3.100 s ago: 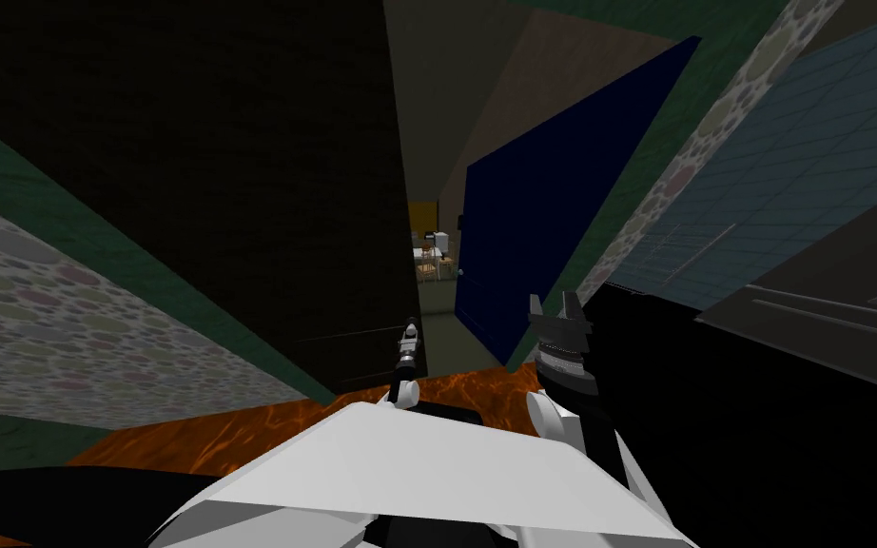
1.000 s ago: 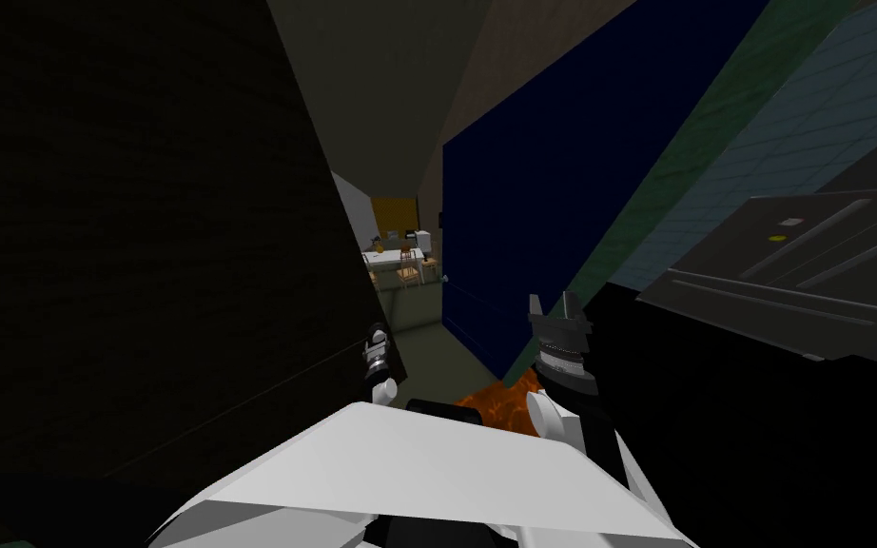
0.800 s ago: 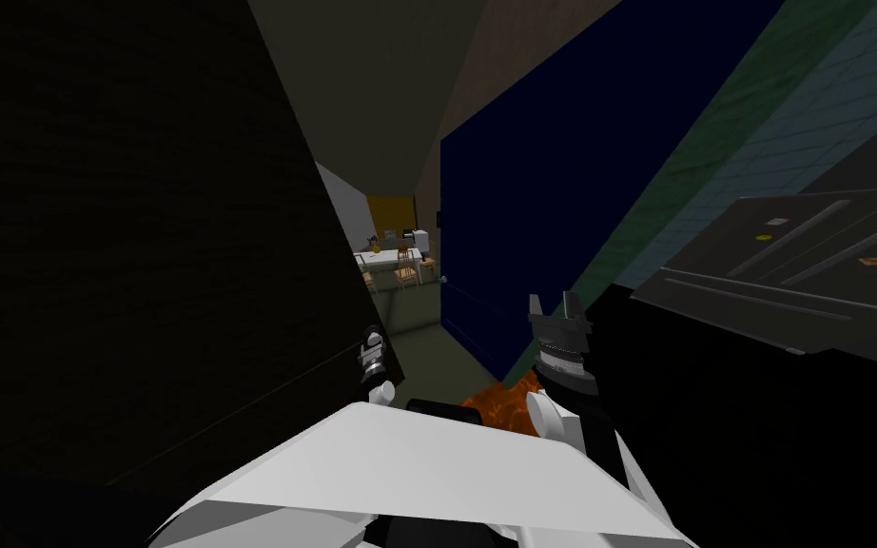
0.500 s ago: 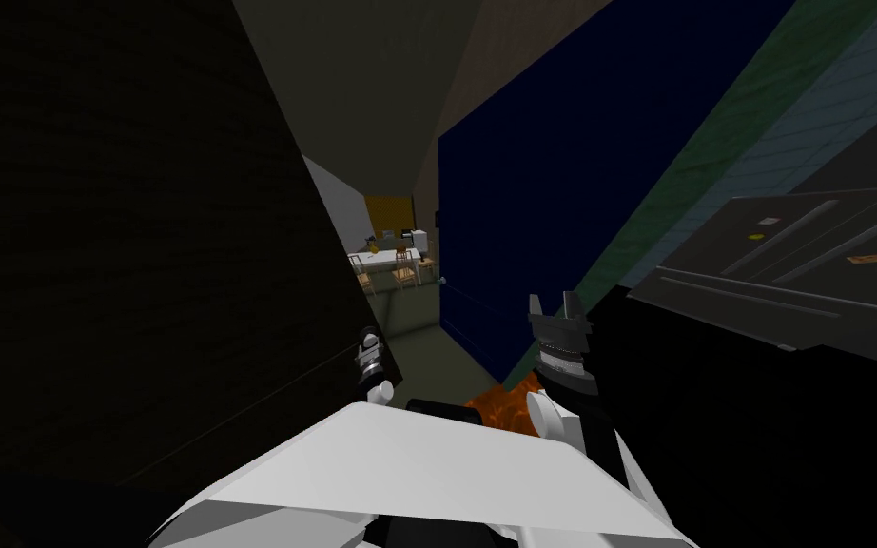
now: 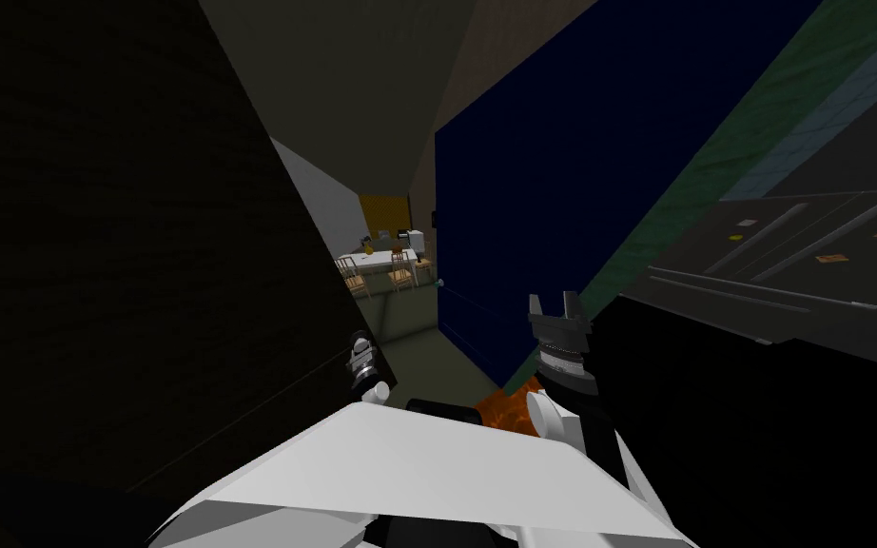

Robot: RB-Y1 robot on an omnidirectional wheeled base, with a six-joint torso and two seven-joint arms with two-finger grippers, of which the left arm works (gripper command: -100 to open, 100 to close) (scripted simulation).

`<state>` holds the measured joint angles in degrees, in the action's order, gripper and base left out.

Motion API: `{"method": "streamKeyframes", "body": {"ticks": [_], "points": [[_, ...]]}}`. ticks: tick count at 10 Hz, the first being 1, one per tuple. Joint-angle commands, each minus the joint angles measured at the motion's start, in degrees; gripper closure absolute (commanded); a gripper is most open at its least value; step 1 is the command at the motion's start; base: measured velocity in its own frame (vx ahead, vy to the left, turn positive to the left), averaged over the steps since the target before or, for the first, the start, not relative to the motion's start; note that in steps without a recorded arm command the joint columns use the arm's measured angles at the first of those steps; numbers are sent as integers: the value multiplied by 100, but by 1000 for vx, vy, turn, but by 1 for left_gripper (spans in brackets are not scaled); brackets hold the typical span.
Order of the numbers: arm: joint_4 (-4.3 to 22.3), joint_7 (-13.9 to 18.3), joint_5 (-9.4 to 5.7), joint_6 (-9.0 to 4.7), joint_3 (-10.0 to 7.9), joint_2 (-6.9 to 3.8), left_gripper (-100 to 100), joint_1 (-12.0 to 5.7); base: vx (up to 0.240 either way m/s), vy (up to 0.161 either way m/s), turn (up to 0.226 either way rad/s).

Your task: Push the door open

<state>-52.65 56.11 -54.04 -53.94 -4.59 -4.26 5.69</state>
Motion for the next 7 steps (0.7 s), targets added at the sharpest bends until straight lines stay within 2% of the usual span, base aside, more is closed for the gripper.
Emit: {"method": "streamKeyframes", "body": {"ticks": [1,6,7], "points": [[22,-19,-131,-141,-180,-40,100,77,129,21,-72],[-190,-176,-497,-243,-555,38,100,292,149,37,-77],[-202,-185,-518,-249,-576,45,100,304,132,54,-36]]}}
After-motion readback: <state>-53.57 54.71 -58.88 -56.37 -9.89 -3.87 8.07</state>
